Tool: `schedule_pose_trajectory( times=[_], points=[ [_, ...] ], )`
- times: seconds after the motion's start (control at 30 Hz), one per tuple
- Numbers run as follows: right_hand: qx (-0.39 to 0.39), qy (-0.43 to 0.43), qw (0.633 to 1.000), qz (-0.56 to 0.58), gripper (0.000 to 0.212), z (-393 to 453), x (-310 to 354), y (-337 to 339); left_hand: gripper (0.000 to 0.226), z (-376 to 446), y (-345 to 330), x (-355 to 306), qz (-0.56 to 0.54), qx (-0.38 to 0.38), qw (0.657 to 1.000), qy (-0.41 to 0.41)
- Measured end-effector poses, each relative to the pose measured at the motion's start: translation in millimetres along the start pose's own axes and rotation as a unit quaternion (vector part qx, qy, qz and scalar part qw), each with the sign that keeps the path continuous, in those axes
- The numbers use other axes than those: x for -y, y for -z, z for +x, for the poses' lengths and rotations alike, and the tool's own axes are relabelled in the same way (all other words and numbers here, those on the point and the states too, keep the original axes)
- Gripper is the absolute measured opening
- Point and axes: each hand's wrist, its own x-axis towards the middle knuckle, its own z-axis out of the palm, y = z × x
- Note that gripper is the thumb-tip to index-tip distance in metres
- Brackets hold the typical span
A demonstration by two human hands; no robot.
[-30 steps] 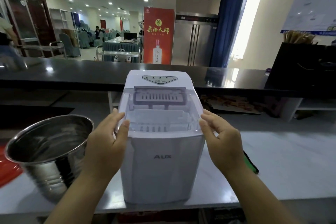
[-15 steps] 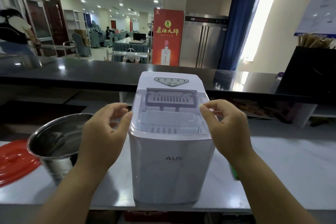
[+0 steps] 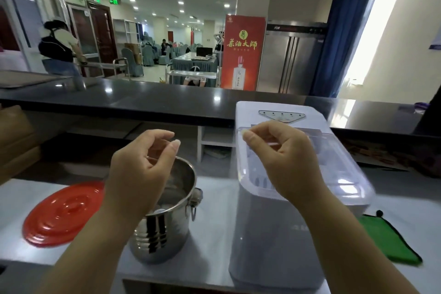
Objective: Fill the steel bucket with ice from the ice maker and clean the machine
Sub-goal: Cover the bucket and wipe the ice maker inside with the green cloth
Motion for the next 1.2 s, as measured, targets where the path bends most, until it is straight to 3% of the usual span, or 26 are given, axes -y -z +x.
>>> schedule_pose_trajectory(
  times=[0.43,0.8,1.2],
  points=[
    [0.076,-0.054,0.995,0.039,0.008,4,52,-172,0.008,28,107,139,0.033,0.059,0.997,0.043],
    [0.142,-0.120,0.981,0.049,0.003,-23,85,-298,0.006,18,165,241,0.052,0.114,0.982,0.143],
    [0.253,-0.251,0.934,-0.020,0.011,-73,49,-396,0.012,-12,181,325,0.066,0.149,0.946,0.281]
  ],
)
